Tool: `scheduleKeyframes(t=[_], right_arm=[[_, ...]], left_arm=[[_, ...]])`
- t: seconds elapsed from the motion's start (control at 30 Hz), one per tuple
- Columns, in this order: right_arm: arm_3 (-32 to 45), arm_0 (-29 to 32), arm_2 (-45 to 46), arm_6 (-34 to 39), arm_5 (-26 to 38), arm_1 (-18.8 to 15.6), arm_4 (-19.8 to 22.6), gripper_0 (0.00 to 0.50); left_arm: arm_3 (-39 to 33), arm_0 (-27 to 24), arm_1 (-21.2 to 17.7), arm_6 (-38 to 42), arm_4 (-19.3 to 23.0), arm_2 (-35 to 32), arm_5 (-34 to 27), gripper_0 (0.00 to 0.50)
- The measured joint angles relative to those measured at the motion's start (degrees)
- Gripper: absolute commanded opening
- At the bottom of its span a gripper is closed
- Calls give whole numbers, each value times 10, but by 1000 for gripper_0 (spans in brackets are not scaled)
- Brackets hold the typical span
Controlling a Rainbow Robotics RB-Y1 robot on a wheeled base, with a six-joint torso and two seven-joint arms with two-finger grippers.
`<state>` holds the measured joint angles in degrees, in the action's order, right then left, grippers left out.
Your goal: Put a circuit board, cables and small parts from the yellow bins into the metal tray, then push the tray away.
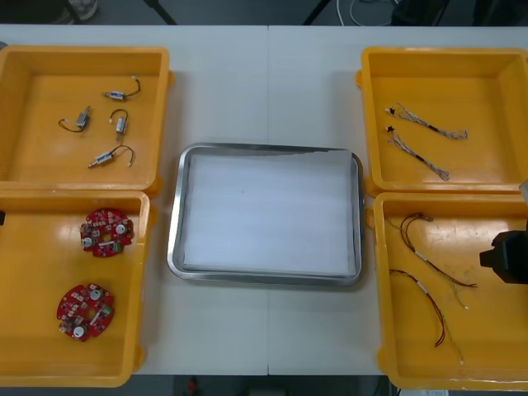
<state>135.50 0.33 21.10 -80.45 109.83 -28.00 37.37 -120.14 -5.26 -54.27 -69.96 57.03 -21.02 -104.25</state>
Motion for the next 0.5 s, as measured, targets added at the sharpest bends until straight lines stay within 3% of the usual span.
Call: scheduleKeyframes(t=[0.5], right_arm=[[0,0,0,0,0,0,0,500]], left_arm=[[0,0,0,0,0,0,0,500]])
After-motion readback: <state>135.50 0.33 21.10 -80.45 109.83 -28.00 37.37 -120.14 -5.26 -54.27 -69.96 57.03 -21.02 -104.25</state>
